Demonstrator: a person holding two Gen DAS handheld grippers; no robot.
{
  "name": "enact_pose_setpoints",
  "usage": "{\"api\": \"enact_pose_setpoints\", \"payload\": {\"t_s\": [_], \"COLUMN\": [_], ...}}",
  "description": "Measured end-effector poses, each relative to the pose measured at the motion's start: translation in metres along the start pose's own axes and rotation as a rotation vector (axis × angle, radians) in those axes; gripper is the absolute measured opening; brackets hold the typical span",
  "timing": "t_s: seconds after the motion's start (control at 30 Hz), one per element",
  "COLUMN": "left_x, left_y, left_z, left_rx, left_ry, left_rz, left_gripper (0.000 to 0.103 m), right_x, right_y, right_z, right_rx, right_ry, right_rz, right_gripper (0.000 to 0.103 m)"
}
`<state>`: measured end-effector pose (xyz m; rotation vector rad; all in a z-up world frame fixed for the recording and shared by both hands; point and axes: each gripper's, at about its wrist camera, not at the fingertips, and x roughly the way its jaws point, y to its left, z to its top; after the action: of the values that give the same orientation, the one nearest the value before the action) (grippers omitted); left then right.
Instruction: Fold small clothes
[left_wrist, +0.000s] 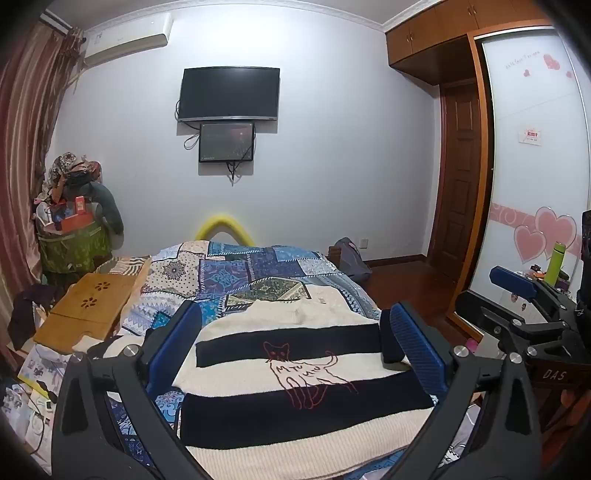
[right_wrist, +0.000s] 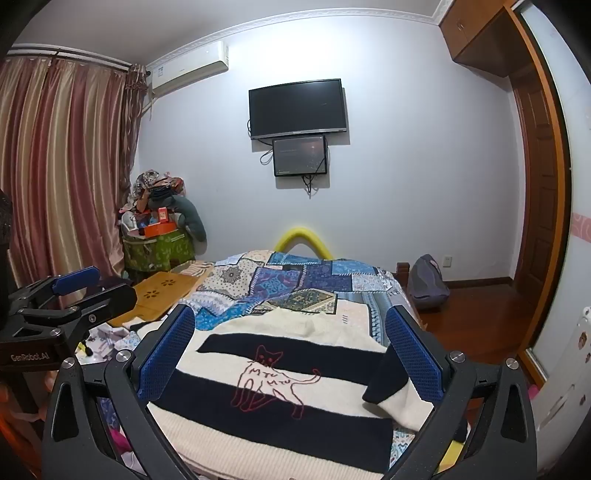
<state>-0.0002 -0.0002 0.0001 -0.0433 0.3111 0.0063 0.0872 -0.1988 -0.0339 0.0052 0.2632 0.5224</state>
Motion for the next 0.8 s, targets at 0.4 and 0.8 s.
{"api": "enact_pose_setpoints", "payload": {"t_s": [0.4,0.8], "left_x": [-0.0005,0.0062], "left_y": [-0.0012,-0.0019], "left_z": [0.0000,-0.0012], "left_rx": [-0.002,-0.006], "left_ry": [0.004,0.010], "left_rz": [0.000,0.005], "left_gripper": [0.103,0.103], "right_x": [-0.0002,0.0000], "right_y": [0.0012,0.0044], "right_z": [0.0015,0.0057], "right_rx": [-0.002,-0.005], "right_ry": [-0.002,0.001], "right_rz": [-0.002,-0.003], "right_gripper": [0.102,0.102]}}
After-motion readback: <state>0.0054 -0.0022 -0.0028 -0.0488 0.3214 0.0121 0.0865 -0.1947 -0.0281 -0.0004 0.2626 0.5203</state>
